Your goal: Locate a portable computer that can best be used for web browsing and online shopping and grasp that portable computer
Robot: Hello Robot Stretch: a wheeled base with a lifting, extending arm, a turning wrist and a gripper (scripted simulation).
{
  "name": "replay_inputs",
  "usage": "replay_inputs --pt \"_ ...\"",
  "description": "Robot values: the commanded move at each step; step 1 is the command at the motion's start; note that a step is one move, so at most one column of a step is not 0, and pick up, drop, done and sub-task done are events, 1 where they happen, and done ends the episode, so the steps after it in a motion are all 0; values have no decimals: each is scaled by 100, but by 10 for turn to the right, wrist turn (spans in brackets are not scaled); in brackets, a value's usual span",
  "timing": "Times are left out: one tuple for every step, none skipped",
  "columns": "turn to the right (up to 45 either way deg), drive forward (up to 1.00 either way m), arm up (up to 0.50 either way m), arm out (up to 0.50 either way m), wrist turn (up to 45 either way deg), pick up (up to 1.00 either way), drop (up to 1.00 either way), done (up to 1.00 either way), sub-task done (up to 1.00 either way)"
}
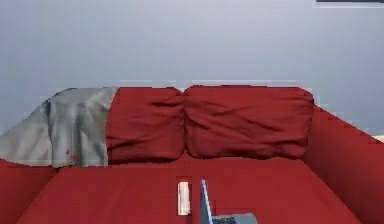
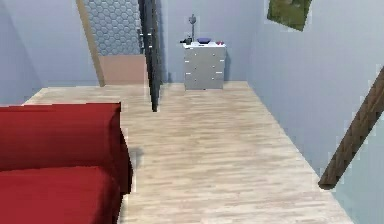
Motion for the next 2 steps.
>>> replay_inputs --pt "-450 0 0 0 0 0 0 0 0" --pt "-210 0 0 0 0 0 0 0 0"
